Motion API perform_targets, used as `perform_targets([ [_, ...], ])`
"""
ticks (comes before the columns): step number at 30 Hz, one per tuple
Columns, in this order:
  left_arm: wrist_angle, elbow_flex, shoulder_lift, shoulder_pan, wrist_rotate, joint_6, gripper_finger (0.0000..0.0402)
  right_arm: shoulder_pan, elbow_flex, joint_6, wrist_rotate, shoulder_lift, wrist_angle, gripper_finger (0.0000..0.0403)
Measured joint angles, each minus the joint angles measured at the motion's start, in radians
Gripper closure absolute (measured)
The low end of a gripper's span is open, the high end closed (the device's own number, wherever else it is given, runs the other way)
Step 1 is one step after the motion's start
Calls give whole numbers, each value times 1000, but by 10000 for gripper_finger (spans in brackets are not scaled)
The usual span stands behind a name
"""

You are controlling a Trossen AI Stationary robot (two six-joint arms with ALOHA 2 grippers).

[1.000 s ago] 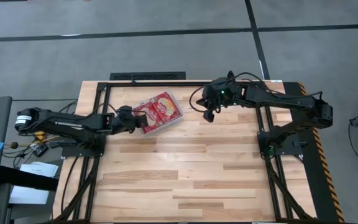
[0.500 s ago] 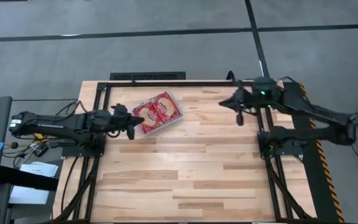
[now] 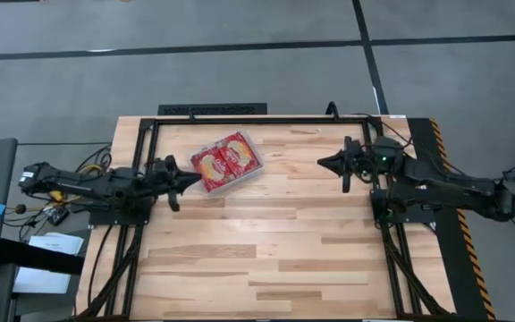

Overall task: Sort popcorn bags into baskets
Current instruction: Return to Home Position

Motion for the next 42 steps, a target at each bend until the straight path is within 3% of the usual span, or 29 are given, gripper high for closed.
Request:
perform_targets([
  [5, 117, -147, -156, -18, 85, 0, 382, -1, -3, -19, 4, 14, -11, 386],
  [12, -73, -194, -440, -17, 127, -44, 382, -78, -3, -35, 43, -18, 6, 373],
  [20, -249, -177, -433, -20, 126, -127, 382, -163, -26, -3, -75, -137, -149, 372],
  [29, -253, -176, -435, -21, 121, -101, 382, -127, -344, 269, -84, -440, 94, 384],
  [33, -225, -176, -435, -20, 123, -96, 382, -111, -374, 364, -133, -583, 45, 371],
  [37, -203, -176, -434, -22, 131, -86, 382, -44, -360, 418, -243, -578, 33, 366],
  [40, -200, -176, -435, -23, 131, -84, 382, 53, -359, 421, -199, -579, 25, 368],
  [42, -196, -176, -434, -23, 131, -83, 382, 126, -360, 389, -89, -579, 33, 370],
])
